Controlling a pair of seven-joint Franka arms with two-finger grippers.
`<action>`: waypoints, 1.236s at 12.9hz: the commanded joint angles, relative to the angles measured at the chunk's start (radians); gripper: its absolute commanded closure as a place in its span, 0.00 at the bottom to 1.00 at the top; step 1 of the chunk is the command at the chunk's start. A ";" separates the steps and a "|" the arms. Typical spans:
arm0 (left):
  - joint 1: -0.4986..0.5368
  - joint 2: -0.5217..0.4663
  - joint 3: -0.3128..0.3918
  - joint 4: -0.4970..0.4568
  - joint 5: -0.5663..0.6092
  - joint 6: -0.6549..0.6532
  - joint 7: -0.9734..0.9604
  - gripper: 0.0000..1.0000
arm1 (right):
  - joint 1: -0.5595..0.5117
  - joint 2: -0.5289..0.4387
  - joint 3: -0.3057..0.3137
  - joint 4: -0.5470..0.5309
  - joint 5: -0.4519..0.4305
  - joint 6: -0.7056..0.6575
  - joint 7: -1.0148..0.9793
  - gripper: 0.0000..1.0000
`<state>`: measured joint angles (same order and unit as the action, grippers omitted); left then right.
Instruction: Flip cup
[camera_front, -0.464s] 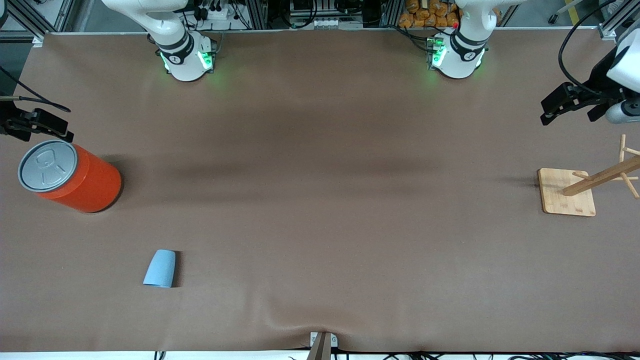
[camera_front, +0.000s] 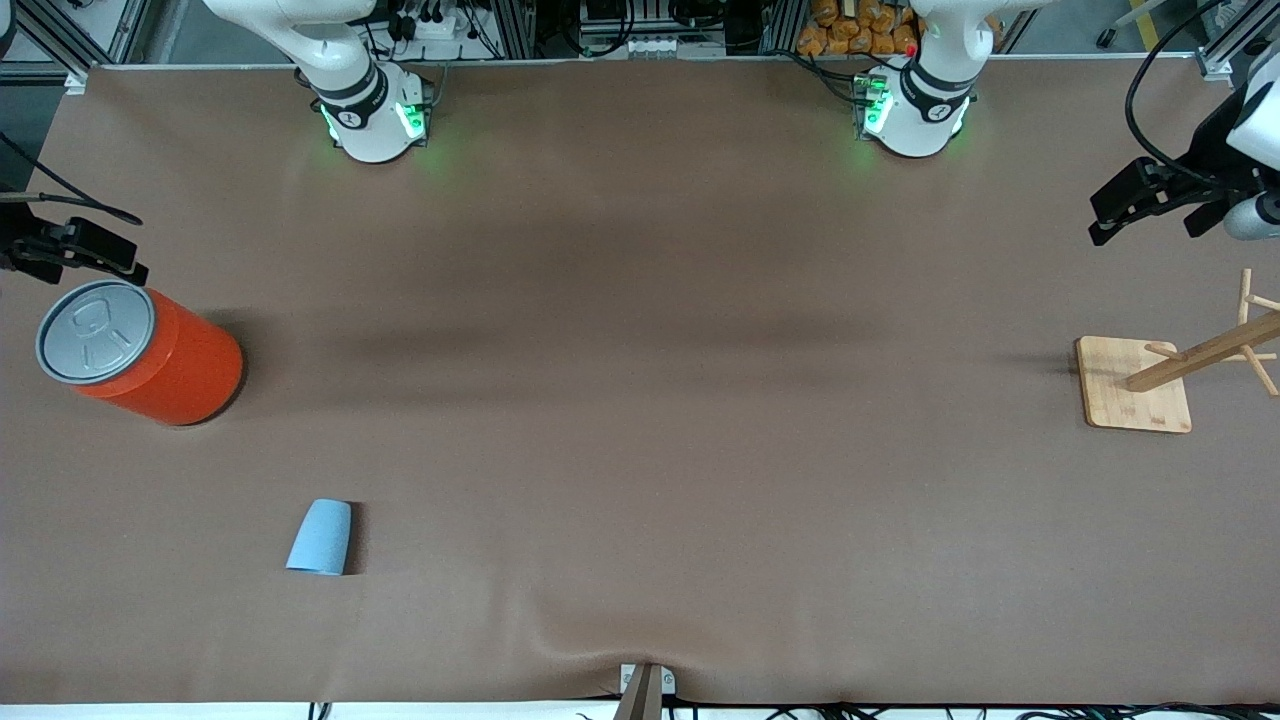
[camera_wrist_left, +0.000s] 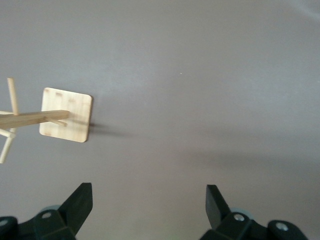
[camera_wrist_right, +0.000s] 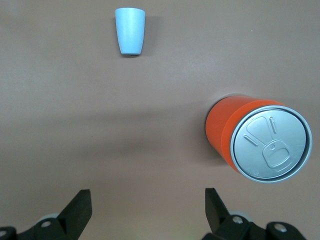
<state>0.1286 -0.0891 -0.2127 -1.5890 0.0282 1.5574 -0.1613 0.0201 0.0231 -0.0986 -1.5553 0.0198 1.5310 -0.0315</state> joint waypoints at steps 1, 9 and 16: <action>0.008 0.003 -0.005 0.017 0.039 -0.022 0.012 0.00 | -0.009 0.029 0.010 0.023 0.002 0.005 -0.011 0.00; 0.008 0.005 -0.007 -0.012 0.038 -0.019 0.012 0.00 | 0.052 0.239 0.013 0.067 0.019 0.145 -0.005 0.00; 0.008 0.005 -0.007 -0.034 0.033 -0.011 0.017 0.00 | 0.098 0.478 0.013 0.066 0.015 0.457 -0.001 0.00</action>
<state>0.1294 -0.0773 -0.2128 -1.6134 0.0504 1.5478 -0.1583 0.1369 0.4244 -0.0820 -1.5291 0.0270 1.9509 -0.0311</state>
